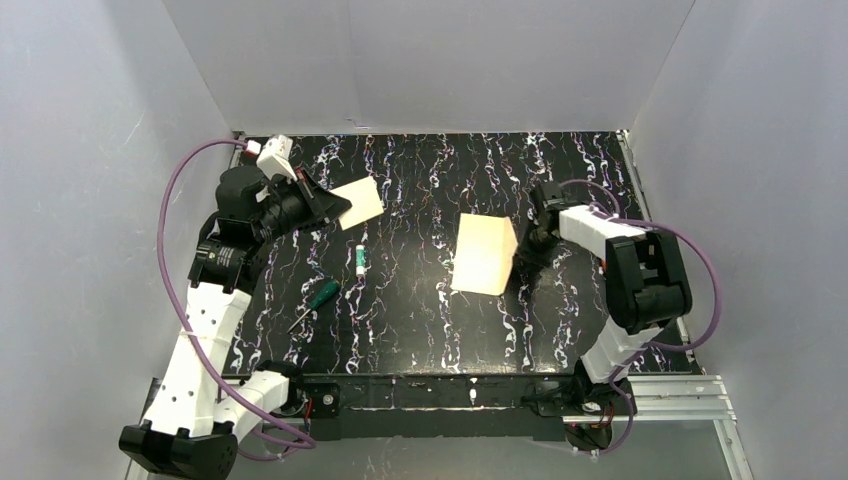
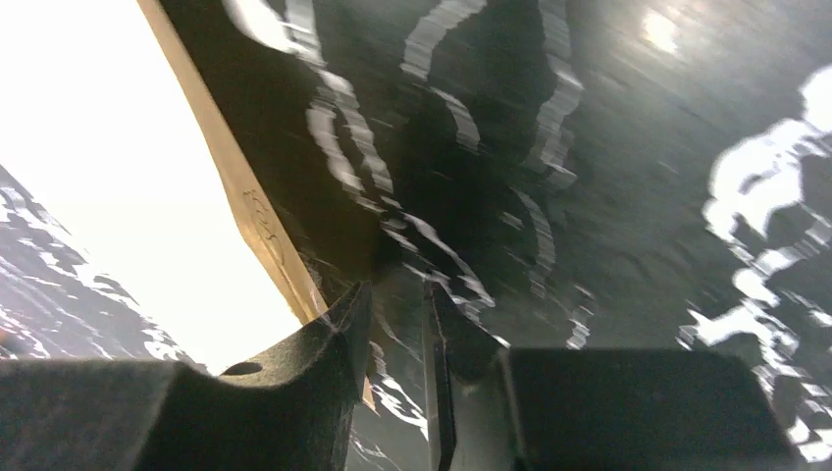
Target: Place the letter into the envelope and seal it
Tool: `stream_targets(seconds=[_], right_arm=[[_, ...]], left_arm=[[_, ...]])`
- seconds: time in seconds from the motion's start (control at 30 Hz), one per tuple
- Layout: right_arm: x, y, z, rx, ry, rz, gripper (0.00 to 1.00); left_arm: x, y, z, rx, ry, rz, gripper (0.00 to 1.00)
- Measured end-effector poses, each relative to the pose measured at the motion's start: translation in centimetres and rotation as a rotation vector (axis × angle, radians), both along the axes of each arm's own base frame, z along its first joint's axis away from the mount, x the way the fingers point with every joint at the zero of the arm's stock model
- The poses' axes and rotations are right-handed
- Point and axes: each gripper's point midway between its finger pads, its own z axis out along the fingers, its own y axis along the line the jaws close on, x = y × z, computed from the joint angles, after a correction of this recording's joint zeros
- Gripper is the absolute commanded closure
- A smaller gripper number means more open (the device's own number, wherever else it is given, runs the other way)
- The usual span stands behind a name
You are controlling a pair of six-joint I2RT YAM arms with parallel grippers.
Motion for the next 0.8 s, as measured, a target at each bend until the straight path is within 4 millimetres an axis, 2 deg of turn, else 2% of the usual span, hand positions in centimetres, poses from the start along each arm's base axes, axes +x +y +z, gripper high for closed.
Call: stream_targets(seconds=[0.13, 0.27, 0.33, 0.4, 0.43, 0.5, 0.57, 0.67, 0.73, 0.8], right_arm=[[3.0, 2.9, 0.2, 0.011, -0.085, 0.076, 0.65], [6.3, 4.0, 0.4, 0.001, -0.145, 0.129, 0.65], [8.0, 3.9, 0.5, -0.028, -0.171, 0.14, 0.63], [8.7, 3.2, 0.8, -0.072, -0.183, 0.129, 0.58], [8.8, 2.8, 1.0, -0.097, -0.185, 0.121, 0.53], [9.0, 1.6, 2.2, -0.155, -0.211, 0.099, 0.38], [9.2, 0.6, 4.5, -0.189, -0.266, 0.085, 0.27], [10.0, 0.4, 9.9, -0.167, -0.417, 0.104, 0.17], [10.4, 1.6, 14.4, -0.088, -0.541, 0.156, 0.16], [10.5, 4.6, 19.4, 0.077, -0.687, 0.27, 0.15]], left_arm=[[0.1, -0.1, -0.1, -0.006, 0.007, -0.004, 1.0], [0.1, -0.1, -0.1, -0.006, 0.008, -0.005, 1.0], [0.1, -0.2, -0.1, -0.006, 0.009, -0.006, 1.0], [0.1, -0.3, -0.1, -0.008, 0.011, -0.014, 1.0], [0.2, -0.4, 0.0, -0.009, 0.012, -0.019, 1.0], [0.1, -0.7, 0.1, -0.014, 0.01, -0.043, 1.0], [0.1, -1.4, 0.3, -0.029, 0.003, -0.085, 1.0], [0.1, -2.6, 0.9, -0.075, -0.003, -0.158, 1.0], [0.1, -3.7, 1.4, -0.113, -0.01, -0.22, 1.0], [-0.1, -4.8, 1.8, -0.15, -0.014, -0.301, 1.0]])
